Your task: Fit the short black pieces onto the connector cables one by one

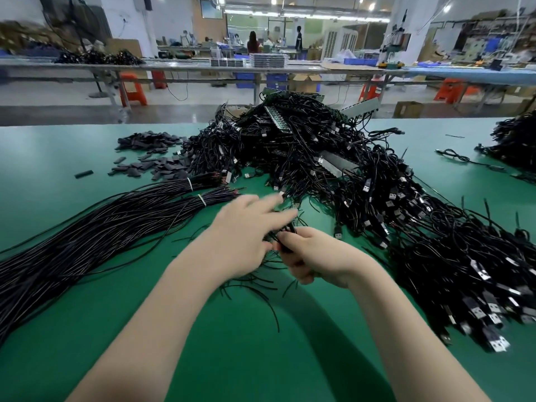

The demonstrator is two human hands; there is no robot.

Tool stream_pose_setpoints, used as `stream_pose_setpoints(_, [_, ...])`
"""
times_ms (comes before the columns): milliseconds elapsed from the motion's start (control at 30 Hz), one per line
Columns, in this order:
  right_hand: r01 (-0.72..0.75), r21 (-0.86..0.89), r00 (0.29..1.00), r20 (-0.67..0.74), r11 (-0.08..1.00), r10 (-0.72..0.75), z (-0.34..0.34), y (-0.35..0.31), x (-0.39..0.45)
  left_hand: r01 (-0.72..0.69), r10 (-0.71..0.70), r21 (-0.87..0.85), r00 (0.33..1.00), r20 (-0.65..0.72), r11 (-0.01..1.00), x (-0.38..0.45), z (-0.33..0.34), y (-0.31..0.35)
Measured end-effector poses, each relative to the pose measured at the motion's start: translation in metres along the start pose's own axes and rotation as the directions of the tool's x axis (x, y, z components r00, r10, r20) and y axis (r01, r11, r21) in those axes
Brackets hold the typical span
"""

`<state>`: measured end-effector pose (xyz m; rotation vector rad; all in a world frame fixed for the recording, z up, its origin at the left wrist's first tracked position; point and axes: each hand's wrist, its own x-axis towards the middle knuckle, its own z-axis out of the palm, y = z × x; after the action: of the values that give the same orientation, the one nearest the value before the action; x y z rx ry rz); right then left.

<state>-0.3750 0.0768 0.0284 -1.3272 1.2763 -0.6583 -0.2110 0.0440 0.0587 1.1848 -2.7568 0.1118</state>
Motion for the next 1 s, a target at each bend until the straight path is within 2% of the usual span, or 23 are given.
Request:
stream_pose_setpoints(33, [-0.033,-0.034,0.998,0.049,0.999,0.034,-0.004,0.001,-0.003,-0.038,0.039,-0.028,0.998,0.055,0.999,0.001,0.002,0.002])
stream_pose_setpoints(133, [-0.125,-0.186,0.962,0.217,0.975,0.165,-0.018,0.005,-0.016,-0.085,0.094,-0.120,0.993,0.074,0.989,-0.006,0.010,0.008])
stream_pose_setpoints(233, [-0.172,-0.316,0.913,0.305,0.933,0.272,-0.024,0.010,-0.026,-0.136,0.134,0.020,0.988,0.082,0.990,-0.019,0.026,0.024])
stream_pose_setpoints(333, [-0.176,-0.315,0.901,0.330,0.933,0.282,-0.026,0.016,-0.029,-0.138,0.135,0.037,0.987,0.083,0.990,-0.025,0.042,0.032])
stream_pose_setpoints(400, [-0.180,-0.246,0.918,0.307,0.952,0.253,-0.029,0.019,-0.029,-0.090,0.089,0.027,0.995,0.052,0.996,-0.026,0.048,0.031])
stream_pose_setpoints(467, [-0.183,-0.137,0.952,0.224,0.974,0.210,-0.036,0.021,-0.026,-0.003,0.004,0.015,0.999,-0.047,1.000,-0.027,0.055,0.025])
stream_pose_setpoints(500, [-0.179,-0.060,0.973,0.139,0.982,0.186,-0.040,0.022,-0.023,0.070,-0.073,-0.037,0.992,-0.104,0.997,-0.027,0.059,0.020])
stream_pose_setpoints(567, [-0.108,0.057,0.982,-0.150,0.992,0.116,-0.046,0.028,-0.016,0.240,-0.310,-0.320,0.932,-0.189,0.917,-0.027,0.069,0.011])
stream_pose_setpoints(600, [-0.053,0.017,0.942,-0.330,0.998,0.056,-0.048,0.033,-0.011,0.294,-0.433,-0.484,0.878,-0.204,0.825,-0.026,0.073,0.008])
stream_pose_setpoints(633, [-0.032,-0.108,0.872,-0.489,0.994,-0.026,-0.047,0.038,-0.005,0.320,-0.528,-0.608,0.826,-0.198,0.727,-0.025,0.078,0.007])
stream_pose_setpoints(667, [-0.056,-0.271,0.798,-0.591,0.961,-0.120,-0.044,0.045,0.001,0.332,-0.594,-0.682,0.783,-0.186,0.652,-0.024,0.083,0.006])
stream_pose_setpoints(700, [-0.098,-0.402,0.754,-0.627,0.910,-0.196,-0.039,0.051,0.006,0.339,-0.633,-0.717,0.752,-0.182,0.609,-0.024,0.089,0.007])
stream_pose_setpoints(767, [-0.176,-0.504,0.750,-0.625,0.846,-0.216,-0.027,0.058,0.015,0.346,-0.658,-0.717,0.724,-0.205,0.605,-0.025,0.097,0.007])
stream_pose_setpoints(900, [-0.338,-0.503,0.732,-0.671,0.795,-0.113,-0.020,0.059,0.029,0.300,-0.586,-0.619,0.741,-0.328,0.726,-0.026,0.098,0.007])
stream_pose_setpoints(1000, [-0.378,-0.522,0.741,-0.665,0.764,-0.088,-0.023,0.057,0.036,0.259,-0.531,-0.577,0.763,-0.369,0.774,-0.023,0.098,0.012])
